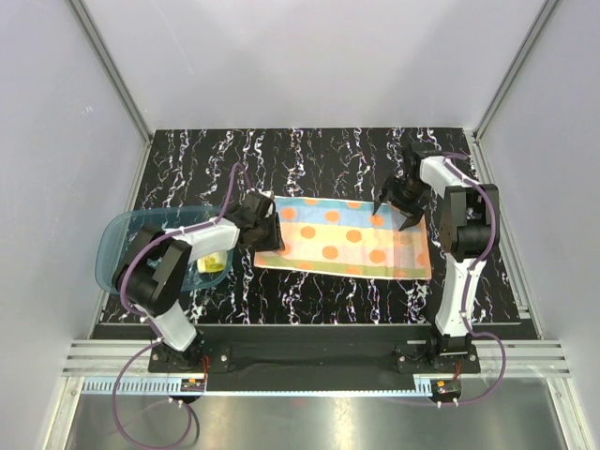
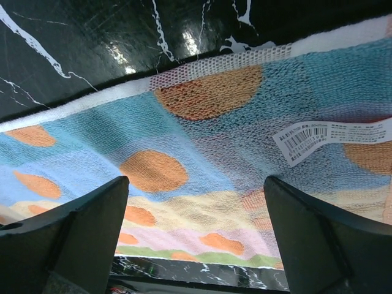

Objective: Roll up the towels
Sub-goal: Flatten the towel, then fold the towel

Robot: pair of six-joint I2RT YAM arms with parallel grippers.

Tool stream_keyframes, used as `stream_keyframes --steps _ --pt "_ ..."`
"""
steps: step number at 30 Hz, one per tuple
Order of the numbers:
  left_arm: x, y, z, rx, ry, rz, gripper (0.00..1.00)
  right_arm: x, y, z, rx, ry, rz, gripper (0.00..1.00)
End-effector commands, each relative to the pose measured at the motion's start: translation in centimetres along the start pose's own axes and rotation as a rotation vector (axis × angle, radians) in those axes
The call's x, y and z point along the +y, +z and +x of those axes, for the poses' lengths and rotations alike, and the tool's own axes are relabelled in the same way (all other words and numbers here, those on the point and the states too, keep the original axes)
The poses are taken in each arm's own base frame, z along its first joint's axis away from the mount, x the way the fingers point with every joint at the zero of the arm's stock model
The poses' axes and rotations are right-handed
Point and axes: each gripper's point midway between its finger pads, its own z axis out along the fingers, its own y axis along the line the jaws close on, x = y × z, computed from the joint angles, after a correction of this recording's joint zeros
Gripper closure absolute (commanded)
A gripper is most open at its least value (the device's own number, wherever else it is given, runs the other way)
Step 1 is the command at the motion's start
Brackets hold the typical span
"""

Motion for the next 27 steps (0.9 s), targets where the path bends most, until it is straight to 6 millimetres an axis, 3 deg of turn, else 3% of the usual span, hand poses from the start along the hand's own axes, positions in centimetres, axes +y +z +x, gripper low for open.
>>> stream_keyframes --steps 1,3,5,6,7,8,9,11,12,13,15,16,20,23,27 --pt "4.1 -0.7 3.1 0.104 0.013 -0.190 0.65 1.1 -1.2 -2.4 -0.102 -0.084 -0.034 0.00" --pt "3.7 -1.4 2.6 0.090 0.012 -0.181 0.65 2.0 -2.8 -3.1 -0.147 -0.107 -0.064 0.00" --pt "3.1 -2.6 2.2 0.079 0.014 -0.173 0.64 3.1 -5.6 -3.7 -0.220 -0.136 -0.112 0.00" --pt "2.6 -3.7 1.1 0.029 0.017 -0.170 0.63 3.9 -6.8 -4.1 -0.261 -0.152 -0.150 0.00" --pt "2.6 -4.6 1.2 0.026 0.020 -0.181 0.61 4.8 -9.3 -3.9 -0.314 -0.180 -0.186 0.00" --pt "2.3 -6.1 0.1 -0.032 0.018 -0.185 0.56 4.7 -10.1 -3.9 -0.350 -0.187 -0.184 0.00" --pt "2.5 -6.9 0.3 -0.039 0.015 -0.197 0.55 5.1 -12.8 -3.6 -0.416 -0.196 -0.204 0.00" --pt "3.0 -8.4 0.9 -0.081 -0.009 -0.199 0.49 4.6 -14.1 -2.5 -0.475 -0.200 -0.192 0.00" --pt "3.3 -8.8 1.3 -0.088 -0.018 -0.197 0.43 4.7 -17.0 -1.8 -0.552 -0.200 -0.233 0.00" --pt "3.5 -9.0 1.9 -0.091 -0.025 -0.190 0.39 3.4 -15.7 -0.3 -0.529 -0.169 -0.231 0.00" --pt "4.3 -9.7 3.2 -0.111 -0.060 -0.181 0.34 4.0 -17.9 0.8 -0.607 -0.175 -0.339 0.00" --pt "4.6 -9.9 3.6 -0.117 -0.072 -0.180 0.34 3.3 -16.7 1.8 -0.580 -0.183 -0.338 0.00" --pt "6.0 -9.8 5.3 -0.127 -0.104 -0.197 0.39 3.3 -15.7 5.0 -0.470 -0.233 -0.406 0.00" --pt "7.1 -8.8 6.2 -0.093 -0.117 -0.246 0.43 2.2 -14.8 5.9 -0.456 -0.225 -0.373 0.00" --pt "7.6 -7.6 6.3 -0.097 -0.134 -0.269 0.46 1.9 -16.0 7.2 -0.484 -0.260 -0.418 0.00"
